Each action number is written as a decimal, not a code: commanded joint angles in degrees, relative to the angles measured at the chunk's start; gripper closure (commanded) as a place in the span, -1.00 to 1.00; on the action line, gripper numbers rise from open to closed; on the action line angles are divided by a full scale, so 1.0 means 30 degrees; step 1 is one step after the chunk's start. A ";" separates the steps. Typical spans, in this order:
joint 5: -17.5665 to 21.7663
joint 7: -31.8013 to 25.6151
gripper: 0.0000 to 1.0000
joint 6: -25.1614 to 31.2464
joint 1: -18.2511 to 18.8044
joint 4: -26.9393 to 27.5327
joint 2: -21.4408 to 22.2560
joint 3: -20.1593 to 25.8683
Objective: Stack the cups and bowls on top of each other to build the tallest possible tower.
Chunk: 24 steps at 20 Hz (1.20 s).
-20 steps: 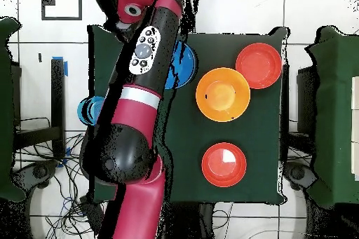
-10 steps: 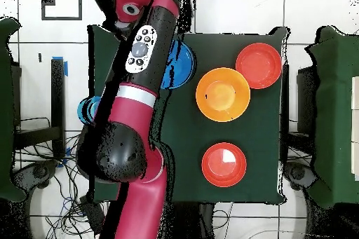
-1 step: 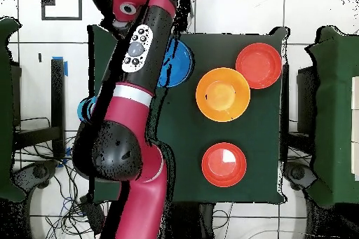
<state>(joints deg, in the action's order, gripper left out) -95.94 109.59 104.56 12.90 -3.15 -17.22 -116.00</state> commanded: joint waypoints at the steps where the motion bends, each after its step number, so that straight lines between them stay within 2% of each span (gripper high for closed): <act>1: -0.1374 -0.6816 1.00 -0.0604 0.0594 0.0675 0.0943 -0.3097; 6: -0.2761 -0.7936 1.00 0.0180 0.0900 0.0497 0.1238 -0.5006; 11: -0.3333 -0.8672 1.00 0.1104 0.0978 0.0435 0.1510 -0.5892; 24: -0.3517 -0.9646 1.00 0.0719 0.1069 0.0277 0.1523 -0.6519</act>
<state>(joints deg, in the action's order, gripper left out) -105.58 99.03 104.57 14.56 -3.66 -13.58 -129.55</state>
